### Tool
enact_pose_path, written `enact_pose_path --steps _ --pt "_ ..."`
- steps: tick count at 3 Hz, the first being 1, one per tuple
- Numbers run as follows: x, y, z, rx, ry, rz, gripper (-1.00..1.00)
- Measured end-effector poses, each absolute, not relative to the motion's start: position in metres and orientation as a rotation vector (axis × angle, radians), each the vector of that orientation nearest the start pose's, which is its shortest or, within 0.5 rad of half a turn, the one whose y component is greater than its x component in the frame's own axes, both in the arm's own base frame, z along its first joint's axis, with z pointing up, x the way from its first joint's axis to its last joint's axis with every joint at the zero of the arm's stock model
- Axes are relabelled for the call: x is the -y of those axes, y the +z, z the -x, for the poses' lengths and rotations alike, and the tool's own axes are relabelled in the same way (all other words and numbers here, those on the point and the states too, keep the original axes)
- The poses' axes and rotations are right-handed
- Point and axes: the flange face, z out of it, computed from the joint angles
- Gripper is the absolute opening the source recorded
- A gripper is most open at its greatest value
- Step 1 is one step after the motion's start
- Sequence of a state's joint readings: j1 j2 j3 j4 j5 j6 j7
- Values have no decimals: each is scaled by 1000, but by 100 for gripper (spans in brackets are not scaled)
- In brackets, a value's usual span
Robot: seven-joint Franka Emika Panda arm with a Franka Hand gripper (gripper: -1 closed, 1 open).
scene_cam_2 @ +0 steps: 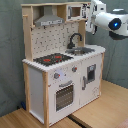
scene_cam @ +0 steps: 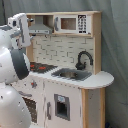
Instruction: Play with the kitchen
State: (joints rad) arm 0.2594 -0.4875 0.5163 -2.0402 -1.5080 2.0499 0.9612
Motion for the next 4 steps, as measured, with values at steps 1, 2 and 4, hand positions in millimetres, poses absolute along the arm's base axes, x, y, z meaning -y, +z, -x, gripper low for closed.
enact_pose_path --steps 1,2,4 --pt "-339 726 -290 -328 1600 -1560 100" --pt "-356 732 -253 -369 1581 -1473 100" --pt "-389 675 -205 -497 1505 -1334 100"
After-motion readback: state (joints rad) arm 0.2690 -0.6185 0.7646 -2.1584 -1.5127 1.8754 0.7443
